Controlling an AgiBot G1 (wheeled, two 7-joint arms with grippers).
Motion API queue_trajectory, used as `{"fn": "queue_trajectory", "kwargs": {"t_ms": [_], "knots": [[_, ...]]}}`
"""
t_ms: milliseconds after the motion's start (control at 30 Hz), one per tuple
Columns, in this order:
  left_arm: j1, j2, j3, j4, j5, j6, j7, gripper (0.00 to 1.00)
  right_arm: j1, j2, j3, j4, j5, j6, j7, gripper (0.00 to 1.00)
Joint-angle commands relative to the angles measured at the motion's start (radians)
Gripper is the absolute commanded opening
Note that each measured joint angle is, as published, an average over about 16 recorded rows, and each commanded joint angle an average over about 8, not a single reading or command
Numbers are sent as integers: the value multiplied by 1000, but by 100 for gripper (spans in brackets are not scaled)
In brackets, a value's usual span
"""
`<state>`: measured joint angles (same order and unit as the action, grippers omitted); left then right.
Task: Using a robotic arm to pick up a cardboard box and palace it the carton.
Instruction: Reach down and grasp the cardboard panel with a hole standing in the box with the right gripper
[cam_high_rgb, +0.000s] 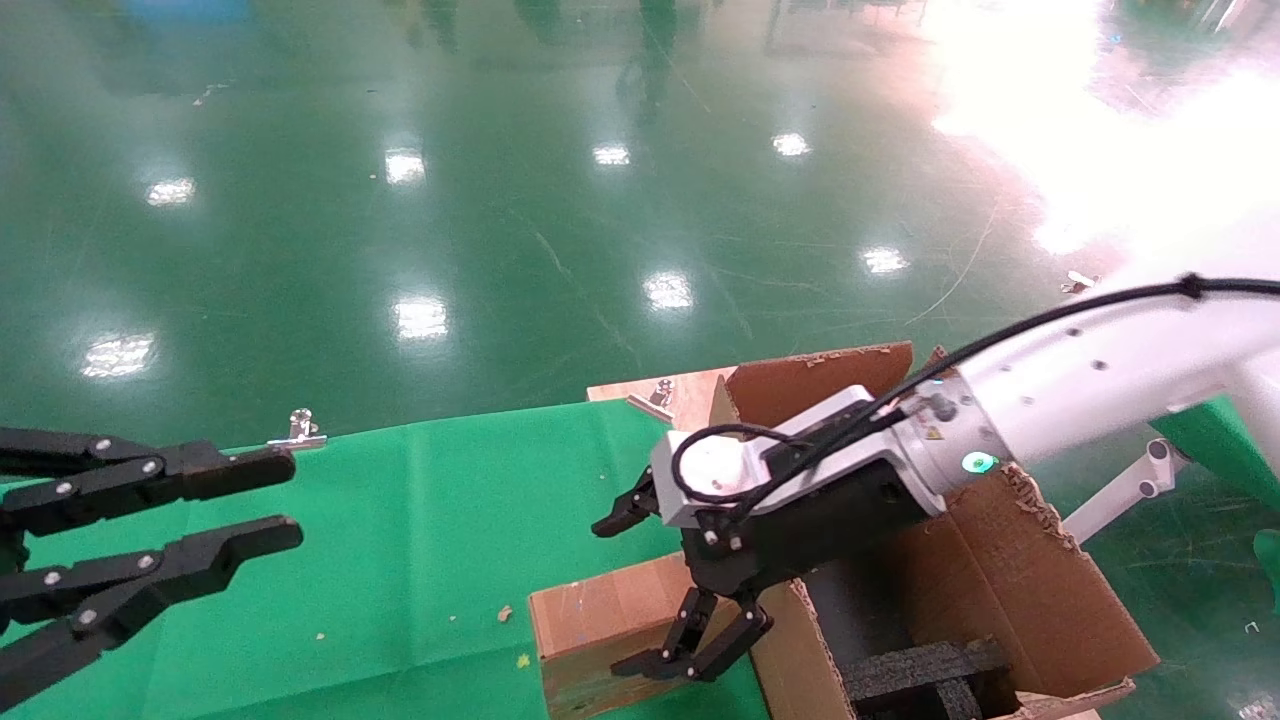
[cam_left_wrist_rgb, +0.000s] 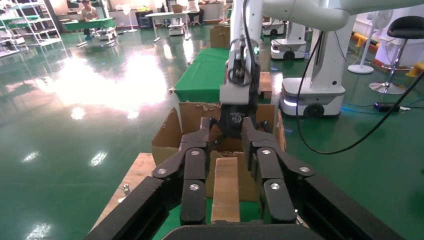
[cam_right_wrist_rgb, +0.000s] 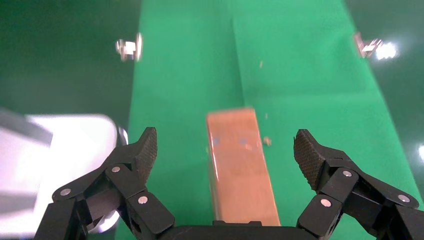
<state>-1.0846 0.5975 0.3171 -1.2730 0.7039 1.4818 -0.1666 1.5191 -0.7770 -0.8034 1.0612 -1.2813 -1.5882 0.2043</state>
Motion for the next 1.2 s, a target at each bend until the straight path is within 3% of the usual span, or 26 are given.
{"fn": "queue_trajectory", "kwargs": {"t_ms": [33, 467, 500, 700, 767, 967, 1000, 1200], "knots": [[0, 0, 0, 0, 0, 0, 0, 0, 36, -24, -50, -31, -33, -1, -31, 100], [0, 0, 0, 0, 0, 0, 0, 0, 191, -165, -300, -216, -109, 3, -201, 100], [0, 0, 1, 0, 0, 0, 0, 6, 199, -174, -314, -226, -112, 5, -213, 100], [0, 0, 1, 0, -1, 0, 0, 81, 234, -214, -374, -271, -123, 9, -269, 98], [0, 0, 1, 0, -1, 0, 0, 100, 239, -221, -384, -279, -125, 9, -277, 77], [0, 0, 1, 0, -1, -1, 0, 100, 241, -222, -386, -280, -126, 9, -277, 4], [0, 0, 1, 0, -1, -1, 0, 100, 240, -221, -384, -279, -126, 9, -276, 0], [0, 0, 1, 0, -1, -1, 0, 100, 235, -216, -377, -273, -125, 9, -272, 0]]}}
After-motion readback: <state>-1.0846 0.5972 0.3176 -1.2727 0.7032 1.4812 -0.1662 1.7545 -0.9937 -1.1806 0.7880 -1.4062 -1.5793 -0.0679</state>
